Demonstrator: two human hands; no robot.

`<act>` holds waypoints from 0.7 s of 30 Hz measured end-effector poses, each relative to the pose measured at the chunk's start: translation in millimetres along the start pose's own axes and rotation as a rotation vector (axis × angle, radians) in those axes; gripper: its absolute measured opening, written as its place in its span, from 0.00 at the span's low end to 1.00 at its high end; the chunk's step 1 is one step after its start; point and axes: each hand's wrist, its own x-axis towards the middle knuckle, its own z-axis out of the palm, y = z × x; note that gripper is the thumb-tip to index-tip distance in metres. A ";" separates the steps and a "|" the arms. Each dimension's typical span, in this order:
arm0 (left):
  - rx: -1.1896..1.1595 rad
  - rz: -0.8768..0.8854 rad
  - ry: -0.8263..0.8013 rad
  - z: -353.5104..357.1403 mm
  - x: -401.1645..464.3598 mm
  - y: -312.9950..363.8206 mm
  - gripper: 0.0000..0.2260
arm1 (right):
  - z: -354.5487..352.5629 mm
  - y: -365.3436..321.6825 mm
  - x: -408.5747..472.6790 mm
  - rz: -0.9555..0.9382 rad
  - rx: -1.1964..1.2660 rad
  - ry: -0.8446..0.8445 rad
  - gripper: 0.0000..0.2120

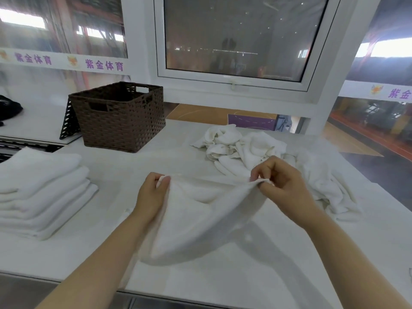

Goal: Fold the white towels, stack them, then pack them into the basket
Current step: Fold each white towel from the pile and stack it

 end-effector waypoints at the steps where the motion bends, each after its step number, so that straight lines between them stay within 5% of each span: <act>1: 0.000 0.038 0.028 -7.2 8.5 10.2 0.06 | -3.7 -3.5 5.0 0.031 -0.007 -0.074 0.08; 4: 0.001 0.148 0.111 -30.8 38.0 48.7 0.06 | -19.1 -3.2 20.8 0.000 -0.390 -0.245 0.19; 9: 0.050 0.329 0.120 -65.2 70.7 107.1 0.06 | -47.8 -7.0 46.7 -0.160 -1.086 -0.463 0.18; 16: -0.027 0.347 -0.024 -73.5 86.1 150.0 0.07 | -72.1 -38.5 79.0 -0.198 -1.344 -0.378 0.15; 21: -0.123 0.406 -0.150 -79.7 82.2 179.0 0.09 | -102.9 -61.8 115.4 -0.014 -1.332 -0.250 0.18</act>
